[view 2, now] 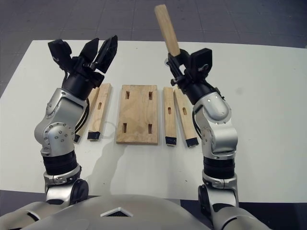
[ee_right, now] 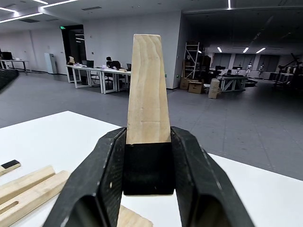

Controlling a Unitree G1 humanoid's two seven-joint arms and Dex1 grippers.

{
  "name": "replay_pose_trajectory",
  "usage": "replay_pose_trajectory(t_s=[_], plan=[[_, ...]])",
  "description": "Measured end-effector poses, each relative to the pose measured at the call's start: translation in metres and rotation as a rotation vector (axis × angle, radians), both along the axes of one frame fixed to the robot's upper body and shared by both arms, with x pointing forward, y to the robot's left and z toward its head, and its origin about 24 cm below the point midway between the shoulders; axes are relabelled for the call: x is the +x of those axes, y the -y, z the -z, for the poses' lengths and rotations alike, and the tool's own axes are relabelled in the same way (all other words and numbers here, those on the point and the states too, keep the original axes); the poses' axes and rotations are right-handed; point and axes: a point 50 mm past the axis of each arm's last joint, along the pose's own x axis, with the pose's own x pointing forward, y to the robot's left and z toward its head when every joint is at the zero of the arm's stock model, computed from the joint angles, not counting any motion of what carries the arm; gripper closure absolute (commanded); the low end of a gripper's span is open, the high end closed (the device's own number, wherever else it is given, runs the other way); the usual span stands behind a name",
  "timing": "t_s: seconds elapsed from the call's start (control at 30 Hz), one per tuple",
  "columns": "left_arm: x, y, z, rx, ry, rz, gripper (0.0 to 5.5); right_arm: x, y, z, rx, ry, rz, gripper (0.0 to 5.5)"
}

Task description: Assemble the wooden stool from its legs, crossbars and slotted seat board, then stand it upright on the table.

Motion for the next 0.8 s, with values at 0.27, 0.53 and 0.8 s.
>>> replay_pose_trajectory(t_s=[0.27,0.53,0.8], plan=[[0.002,0.012,-0.003,-0.226,-0.108,0.169,1.13,-0.004,-0.023,-0.001,0.007,0.109,-0.129,4.19],[0.002,0.017,-0.006,-0.311,-0.156,0.211,1.13,-0.010,-0.039,0.000,-0.011,0.160,-0.203,4.19],[0.007,0.019,-0.006,-0.301,-0.203,0.257,1.13,-0.014,-0.043,-0.003,-0.036,0.207,-0.281,4.19]])
